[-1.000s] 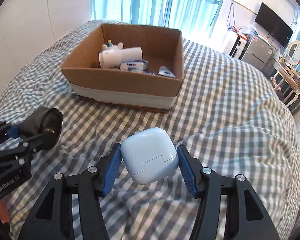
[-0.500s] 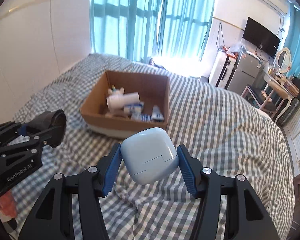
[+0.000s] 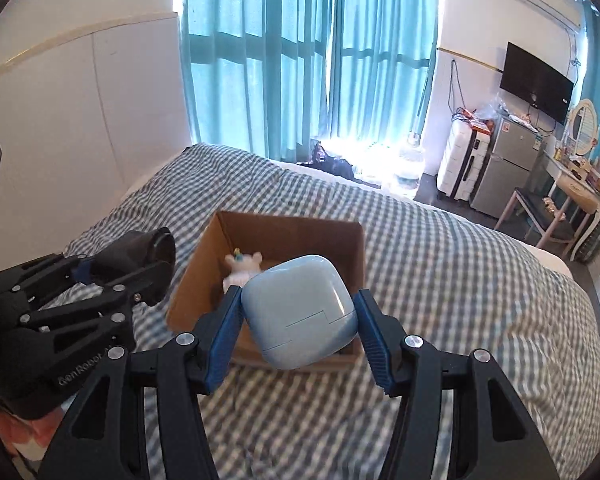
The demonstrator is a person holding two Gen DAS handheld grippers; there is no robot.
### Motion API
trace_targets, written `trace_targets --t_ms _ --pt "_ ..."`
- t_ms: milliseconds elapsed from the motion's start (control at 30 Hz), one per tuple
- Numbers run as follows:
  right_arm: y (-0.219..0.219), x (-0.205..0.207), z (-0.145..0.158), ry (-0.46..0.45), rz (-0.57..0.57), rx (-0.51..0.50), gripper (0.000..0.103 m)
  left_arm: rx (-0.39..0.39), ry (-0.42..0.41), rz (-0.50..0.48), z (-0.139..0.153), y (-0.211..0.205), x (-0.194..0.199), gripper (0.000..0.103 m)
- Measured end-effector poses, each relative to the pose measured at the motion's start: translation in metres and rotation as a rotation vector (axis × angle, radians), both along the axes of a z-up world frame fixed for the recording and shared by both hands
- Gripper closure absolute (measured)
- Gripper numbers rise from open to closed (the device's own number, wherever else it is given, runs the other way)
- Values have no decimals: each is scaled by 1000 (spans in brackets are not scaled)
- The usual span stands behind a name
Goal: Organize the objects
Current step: 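Carry both cases into the box and open both tools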
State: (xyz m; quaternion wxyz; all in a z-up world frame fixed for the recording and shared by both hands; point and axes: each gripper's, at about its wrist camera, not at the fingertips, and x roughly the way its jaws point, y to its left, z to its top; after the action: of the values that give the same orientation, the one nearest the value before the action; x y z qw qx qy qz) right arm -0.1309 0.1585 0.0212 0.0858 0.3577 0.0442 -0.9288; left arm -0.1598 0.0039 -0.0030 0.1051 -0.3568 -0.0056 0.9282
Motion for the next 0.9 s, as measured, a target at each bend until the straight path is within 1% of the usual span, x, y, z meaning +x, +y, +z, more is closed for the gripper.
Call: trace_targets --t_ms 200,400,500,633,767,833,867,900 --pt "18 -65 -17 -20 -64 -80 47 -25 -4 -42 -21 16 -52 64" --pt "28 -121 -51 -79 -92 -85 47 -25 -27 -102 -52 35 -88 64" --pt "33 -140 -70 -107 -103 -92 47 -35 -31 -131 -66 44 -100 64" --pt "36 -155 -85 -121 -104 -87 47 -35 -30 -155 -80 47 -107 64" --pt "36 -163 -95 -131 -101 -113 46 -19 -52 -174 -91 45 -112 64" --pt "34 -163 -97 -126 -103 -110 46 -22 -56 -175 -94 45 -112 62" --pt "34 -163 -97 -121 -105 -112 44 -28 -55 -173 -94 45 -112 58" --pt "34 -162 -96 -118 -103 -124 38 -31 -57 -172 -94 46 -111 51"
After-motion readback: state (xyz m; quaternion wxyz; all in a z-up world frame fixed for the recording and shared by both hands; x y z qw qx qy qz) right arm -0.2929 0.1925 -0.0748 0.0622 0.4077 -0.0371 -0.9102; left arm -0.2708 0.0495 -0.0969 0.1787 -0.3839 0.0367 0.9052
